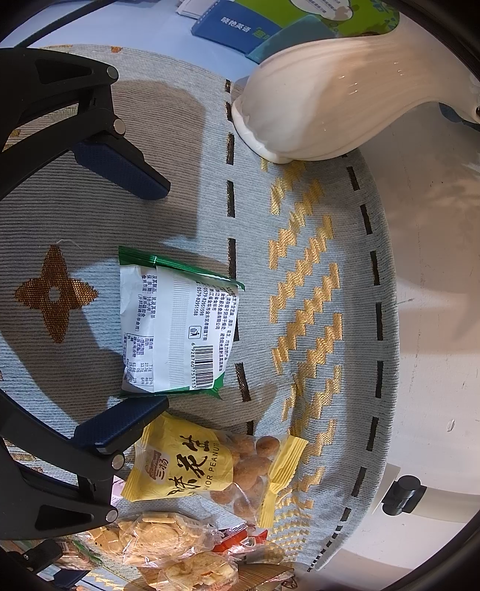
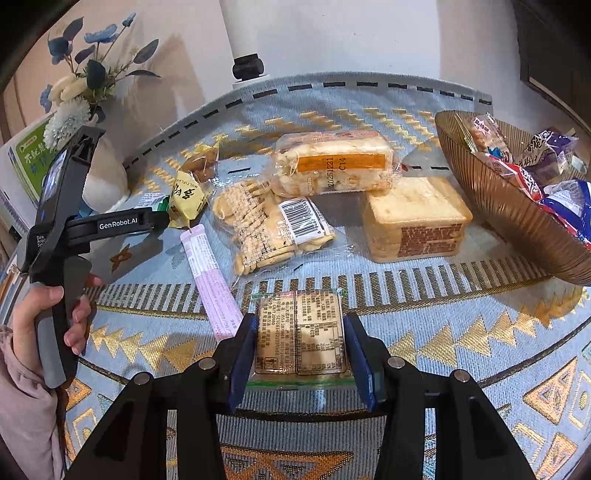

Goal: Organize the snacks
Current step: 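Hold the biscuit pack in the right gripper above the tablecloth, then grasp the white-and-green bag with the left gripper while the right gripper holds the biscuit pack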

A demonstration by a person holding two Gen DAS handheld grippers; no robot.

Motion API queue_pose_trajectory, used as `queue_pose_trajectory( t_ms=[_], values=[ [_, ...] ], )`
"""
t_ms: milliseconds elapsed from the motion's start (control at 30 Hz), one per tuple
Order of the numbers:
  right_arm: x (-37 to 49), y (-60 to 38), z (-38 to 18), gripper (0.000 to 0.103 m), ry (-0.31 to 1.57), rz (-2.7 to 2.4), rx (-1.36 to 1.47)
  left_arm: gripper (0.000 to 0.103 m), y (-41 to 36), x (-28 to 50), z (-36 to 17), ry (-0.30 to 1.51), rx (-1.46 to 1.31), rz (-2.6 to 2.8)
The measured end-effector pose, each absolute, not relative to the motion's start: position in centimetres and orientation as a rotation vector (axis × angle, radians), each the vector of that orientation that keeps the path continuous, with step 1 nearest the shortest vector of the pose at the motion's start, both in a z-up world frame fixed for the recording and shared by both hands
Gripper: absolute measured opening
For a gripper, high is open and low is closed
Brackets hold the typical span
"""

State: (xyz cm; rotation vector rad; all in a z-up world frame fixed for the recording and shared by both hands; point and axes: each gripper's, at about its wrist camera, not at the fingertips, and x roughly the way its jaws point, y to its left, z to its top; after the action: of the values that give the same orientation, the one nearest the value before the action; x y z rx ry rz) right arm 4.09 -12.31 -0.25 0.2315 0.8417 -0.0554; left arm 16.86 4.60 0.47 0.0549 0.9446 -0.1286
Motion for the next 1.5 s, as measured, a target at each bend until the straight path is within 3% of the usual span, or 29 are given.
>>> queue_pose_trajectory(
  t_ms=[933,967,1000,1033,1100,1233,1500],
  values=[
    [4.2,-12.1,-0.1,0.046,0.845,-0.056,0.224,0.103,4.7,16.8,0.5,0.946,0.052,-0.133],
    [4.2,-12.0,-0.2,0.046,0.846,-0.057,0.22,0.1,4.7,16.8,0.5,0.945,0.05,-0.134],
    [4.2,-12.0,-0.2,0.046,0.847,-0.058,0.218,0.086,4.9,16.5,0.7,0.935,0.049,-0.124],
    [4.2,-12.0,-0.2,0.046,0.846,-0.057,0.22,0.06,5.1,16.2,1.0,0.913,0.044,-0.115],
    [4.2,-12.1,-0.2,0.046,0.845,-0.055,0.224,0.048,5.5,15.3,1.7,0.866,0.018,-0.138],
    [4.3,-12.0,-0.2,0.046,0.846,-0.055,0.221,0.047,6.5,13.5,3.2,0.748,-0.006,-0.089],
    [4.1,-12.2,-0.2,0.046,0.84,-0.047,0.24,0.047,6.6,13.1,3.6,0.715,0.017,-0.077]
  ],
)
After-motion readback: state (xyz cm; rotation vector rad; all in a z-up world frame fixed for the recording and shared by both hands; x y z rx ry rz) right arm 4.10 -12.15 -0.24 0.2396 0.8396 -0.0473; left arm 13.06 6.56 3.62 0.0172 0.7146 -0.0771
